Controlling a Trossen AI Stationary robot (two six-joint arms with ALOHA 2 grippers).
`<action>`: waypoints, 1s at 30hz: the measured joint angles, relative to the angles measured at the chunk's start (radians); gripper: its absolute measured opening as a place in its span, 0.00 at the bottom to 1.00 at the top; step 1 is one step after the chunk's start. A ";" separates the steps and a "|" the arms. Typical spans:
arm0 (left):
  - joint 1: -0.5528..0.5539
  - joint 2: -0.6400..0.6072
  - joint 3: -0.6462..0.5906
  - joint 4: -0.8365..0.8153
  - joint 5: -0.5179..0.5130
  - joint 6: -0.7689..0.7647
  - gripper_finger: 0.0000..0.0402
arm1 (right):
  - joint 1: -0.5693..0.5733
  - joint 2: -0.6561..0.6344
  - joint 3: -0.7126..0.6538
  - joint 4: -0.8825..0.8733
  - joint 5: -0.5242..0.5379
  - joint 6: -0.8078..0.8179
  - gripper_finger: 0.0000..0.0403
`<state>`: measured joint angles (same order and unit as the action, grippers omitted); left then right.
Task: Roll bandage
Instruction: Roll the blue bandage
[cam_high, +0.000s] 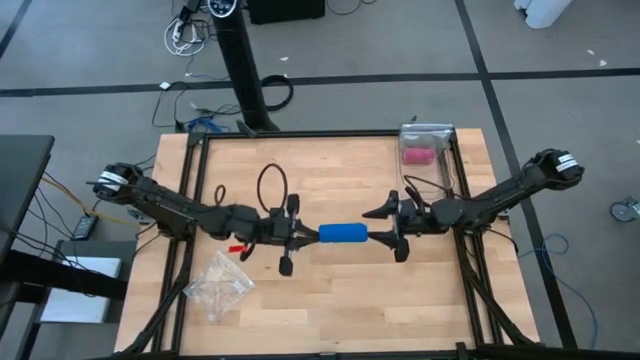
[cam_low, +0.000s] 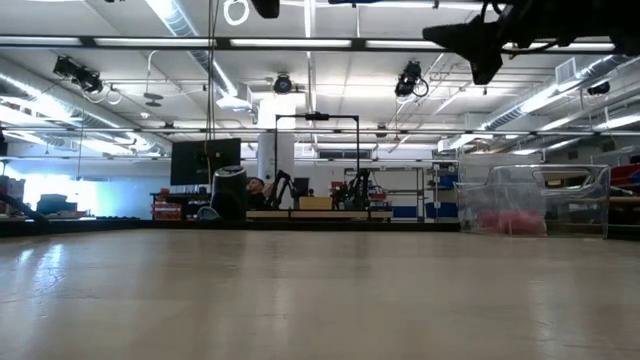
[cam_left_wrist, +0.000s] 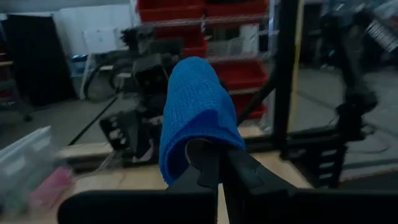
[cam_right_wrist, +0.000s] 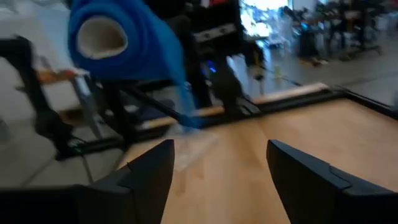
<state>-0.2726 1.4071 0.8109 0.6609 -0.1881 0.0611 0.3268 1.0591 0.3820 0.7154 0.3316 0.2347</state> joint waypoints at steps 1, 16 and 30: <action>0.008 0.000 0.000 0.006 0.011 -0.012 0.02 | 0.003 0.013 -0.002 0.037 -0.015 0.001 0.66; 0.040 0.000 0.000 0.033 0.062 -0.030 0.02 | -0.049 0.053 0.083 0.068 -0.100 -0.027 0.73; 0.058 0.001 0.000 0.078 0.062 -0.014 0.02 | -0.061 0.223 0.186 0.127 -0.093 -0.029 0.50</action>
<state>-0.2150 1.4078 0.8112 0.7391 -0.1257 0.0471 0.2661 1.2817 0.5685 0.8420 0.2384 0.2058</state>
